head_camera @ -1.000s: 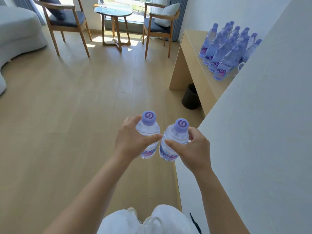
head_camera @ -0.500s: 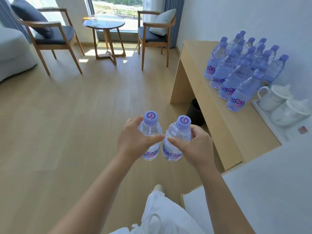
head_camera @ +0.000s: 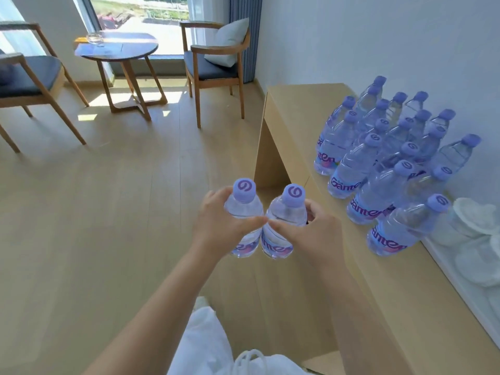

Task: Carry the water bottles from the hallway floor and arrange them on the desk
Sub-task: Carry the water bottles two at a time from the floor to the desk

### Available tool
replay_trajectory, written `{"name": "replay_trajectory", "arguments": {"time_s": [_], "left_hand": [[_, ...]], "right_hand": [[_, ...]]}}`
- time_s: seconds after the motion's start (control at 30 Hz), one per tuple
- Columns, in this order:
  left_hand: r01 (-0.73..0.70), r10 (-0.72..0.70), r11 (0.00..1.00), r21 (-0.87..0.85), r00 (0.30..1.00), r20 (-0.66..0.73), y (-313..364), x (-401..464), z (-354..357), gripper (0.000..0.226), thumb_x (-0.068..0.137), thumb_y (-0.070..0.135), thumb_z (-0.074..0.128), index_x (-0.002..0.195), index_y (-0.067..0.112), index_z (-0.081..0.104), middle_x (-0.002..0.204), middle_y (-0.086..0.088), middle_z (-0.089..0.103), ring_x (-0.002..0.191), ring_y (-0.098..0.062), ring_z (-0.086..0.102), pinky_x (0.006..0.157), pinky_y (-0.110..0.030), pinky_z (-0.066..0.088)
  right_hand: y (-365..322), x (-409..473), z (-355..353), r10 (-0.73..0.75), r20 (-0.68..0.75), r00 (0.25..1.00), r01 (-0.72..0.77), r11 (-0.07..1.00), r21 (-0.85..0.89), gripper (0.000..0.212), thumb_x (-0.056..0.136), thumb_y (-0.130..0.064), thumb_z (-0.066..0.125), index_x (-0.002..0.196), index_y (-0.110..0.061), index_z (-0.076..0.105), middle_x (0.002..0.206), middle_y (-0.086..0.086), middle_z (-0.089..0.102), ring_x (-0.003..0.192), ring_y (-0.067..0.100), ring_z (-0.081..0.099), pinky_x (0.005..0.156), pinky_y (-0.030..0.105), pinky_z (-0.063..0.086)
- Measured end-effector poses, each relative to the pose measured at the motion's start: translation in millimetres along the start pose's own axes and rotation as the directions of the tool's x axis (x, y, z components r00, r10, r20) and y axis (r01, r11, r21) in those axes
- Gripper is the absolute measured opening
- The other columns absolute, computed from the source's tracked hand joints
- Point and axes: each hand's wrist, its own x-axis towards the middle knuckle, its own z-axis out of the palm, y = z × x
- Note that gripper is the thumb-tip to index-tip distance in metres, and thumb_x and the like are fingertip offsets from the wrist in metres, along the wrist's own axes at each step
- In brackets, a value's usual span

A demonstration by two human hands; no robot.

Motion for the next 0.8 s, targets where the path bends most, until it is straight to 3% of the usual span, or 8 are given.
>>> {"name": "replay_trajectory", "arguments": {"time_s": [0.07,0.2,0.3,0.4,0.53,0.7,0.8], "left_hand": [[-0.012,0.012,1.000,-0.004,1.000,0.025,0,39,6,0.053,0.041,0.051,0.074,0.089,0.032,0.064,0.098,-0.001,0.063,0.090,-0.016,0.063,0.081,-0.040,0.054],[-0.054,0.052,0.998,0.022,0.996,0.078,1,128,14,0.054,0.040,0.054,0.073,0.089,0.035,0.062,0.096,0.007,0.057,0.087,-0.006,0.059,0.071,-0.026,0.048],[-0.093,0.088,0.995,0.022,0.983,0.159,10,196,18,0.053,0.038,0.054,0.072,0.085,0.033,0.062,0.093,0.007,0.056,0.084,-0.008,0.059,0.076,-0.034,0.053],[-0.125,0.111,0.991,0.047,0.968,0.225,23,254,22,0.047,0.035,0.058,0.069,0.078,0.043,0.056,0.089,0.011,0.052,0.080,-0.004,0.059,0.074,-0.032,0.053],[-0.156,0.132,0.986,0.054,0.942,0.307,36,315,34,0.049,0.035,0.058,0.069,0.079,0.043,0.055,0.090,0.012,0.053,0.083,-0.002,0.059,0.072,-0.027,0.051],[-0.158,0.126,0.986,0.047,0.907,0.402,47,379,60,0.051,0.040,0.053,0.073,0.084,0.033,0.058,0.095,0.009,0.056,0.086,-0.006,0.058,0.079,-0.036,0.053],[-0.199,0.157,0.979,0.049,0.882,0.445,54,416,82,0.048,0.041,0.053,0.074,0.083,0.038,0.057,0.093,0.012,0.054,0.087,-0.006,0.058,0.078,-0.033,0.052]], "right_hand": [[-2,33,10,0.026,-0.026,0.999,-0.026,1.000,-0.005,0.038,0.061,-0.038,0.083,0.088,-0.017,0.064,0.075,-0.006,0.066,0.072,0.011,0.062,0.065,0.025,0.049],[-6,106,34,0.118,-0.091,0.989,-0.118,0.993,0.016,0.042,0.060,-0.042,0.084,0.086,-0.017,0.063,0.080,-0.004,0.066,0.078,0.016,0.063,0.071,0.036,0.051],[-13,159,49,0.169,-0.158,0.973,-0.166,0.986,0.029,0.041,0.061,-0.041,0.083,0.086,-0.016,0.063,0.082,-0.002,0.066,0.079,0.017,0.063,0.075,0.041,0.052],[-21,206,60,0.218,-0.224,0.950,-0.214,0.976,0.046,0.042,0.062,-0.041,0.082,0.090,-0.018,0.063,0.085,-0.002,0.066,0.081,0.017,0.062,0.078,0.045,0.051],[-24,254,68,0.271,-0.326,0.906,-0.266,0.962,0.062,0.046,0.058,-0.049,0.082,0.086,-0.019,0.061,0.083,-0.005,0.066,0.080,0.016,0.062,0.075,0.041,0.051],[-13,310,70,0.338,-0.418,0.843,-0.314,0.941,0.128,0.040,0.057,-0.047,0.082,0.080,-0.023,0.059,0.073,-0.008,0.063,0.071,0.014,0.060,0.064,0.033,0.049],[-3,345,70,0.353,-0.499,0.792,-0.328,0.934,0.140,0.040,0.057,-0.046,0.084,0.078,-0.024,0.059,0.070,-0.009,0.063,0.068,0.010,0.059,0.063,0.031,0.048]]}}
